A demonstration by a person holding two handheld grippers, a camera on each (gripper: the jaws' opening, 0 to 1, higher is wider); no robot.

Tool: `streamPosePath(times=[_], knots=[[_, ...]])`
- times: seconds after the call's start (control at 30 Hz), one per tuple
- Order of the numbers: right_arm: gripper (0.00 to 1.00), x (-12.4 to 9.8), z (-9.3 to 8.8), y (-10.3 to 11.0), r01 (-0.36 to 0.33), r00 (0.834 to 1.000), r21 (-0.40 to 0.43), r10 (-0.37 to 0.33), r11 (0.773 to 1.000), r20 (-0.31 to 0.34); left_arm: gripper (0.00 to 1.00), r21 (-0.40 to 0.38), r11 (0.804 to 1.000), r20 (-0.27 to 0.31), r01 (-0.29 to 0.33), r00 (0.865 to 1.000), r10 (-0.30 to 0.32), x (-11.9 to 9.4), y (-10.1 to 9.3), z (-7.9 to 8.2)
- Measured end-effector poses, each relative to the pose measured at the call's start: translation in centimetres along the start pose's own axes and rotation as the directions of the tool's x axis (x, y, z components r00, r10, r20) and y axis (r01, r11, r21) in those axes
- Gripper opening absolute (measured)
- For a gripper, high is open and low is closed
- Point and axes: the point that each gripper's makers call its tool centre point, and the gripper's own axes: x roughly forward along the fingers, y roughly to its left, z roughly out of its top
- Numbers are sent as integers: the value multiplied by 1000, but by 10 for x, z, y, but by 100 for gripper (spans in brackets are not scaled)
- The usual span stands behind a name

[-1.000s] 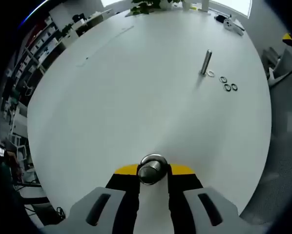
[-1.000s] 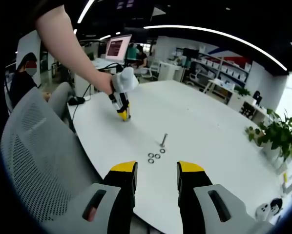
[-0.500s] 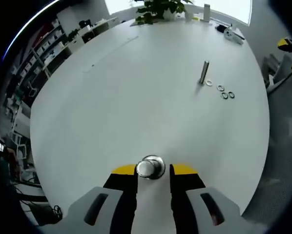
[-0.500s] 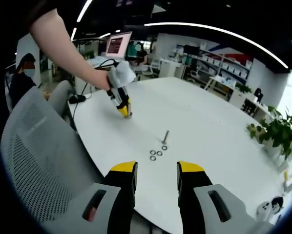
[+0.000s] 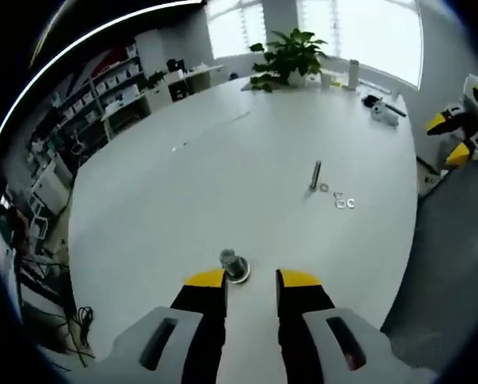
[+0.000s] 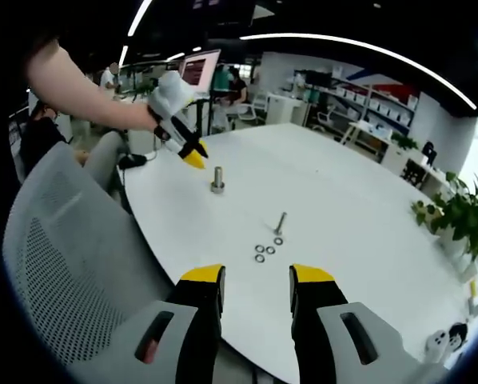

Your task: Place the washer onto the threaded stud by aligning its center hole with the stud, sliding it down to the base, and recovering from edge contact or off-axis alignment until the washer reaches the visible bottom stop.

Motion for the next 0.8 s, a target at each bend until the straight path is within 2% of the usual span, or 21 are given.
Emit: streamPosePath(times=[0.1, 0.23, 0.33, 0.47, 0.5, 0.67, 0.73, 0.8], knots=[[34, -1, 1, 0, 6, 1000, 7, -6, 1000, 6, 24, -27, 1000, 35, -5, 999, 6, -12, -2, -1], [35, 1, -2, 0, 3, 1000, 5, -3, 1000, -11, 25, -55, 998, 89, -12, 996, 17, -30, -17, 1], [35, 1, -3, 1, 5, 1000, -5, -5, 1000, -15, 26, -106, 994, 143, -7, 989, 22, -44, -28, 6], [35, 1, -4, 0, 8, 1000, -16, -8, 1000, -22, 27, -107, 994, 178, -17, 983, 36, -61, -42, 9], [35, 1, -4, 0, 9, 1000, -13, -9, 1000, -21, 28, -123, 992, 201, -3, 979, 28, -65, -50, 11], [35, 0, -5, -3, 22, 1000, -7, -22, 1000, -20, 27, -132, 991, 230, 6, 973, 24, -75, -70, 11], [35, 0, -5, -4, 30, 999, -7, -31, 1000, -22, 27, -138, 990, 225, 9, 974, 23, -75, -73, 9], [35, 0, -5, -5, 37, 999, -8, -37, 999, -21, 27, -177, 984, 237, 23, 971, 20, -75, -75, 11]])
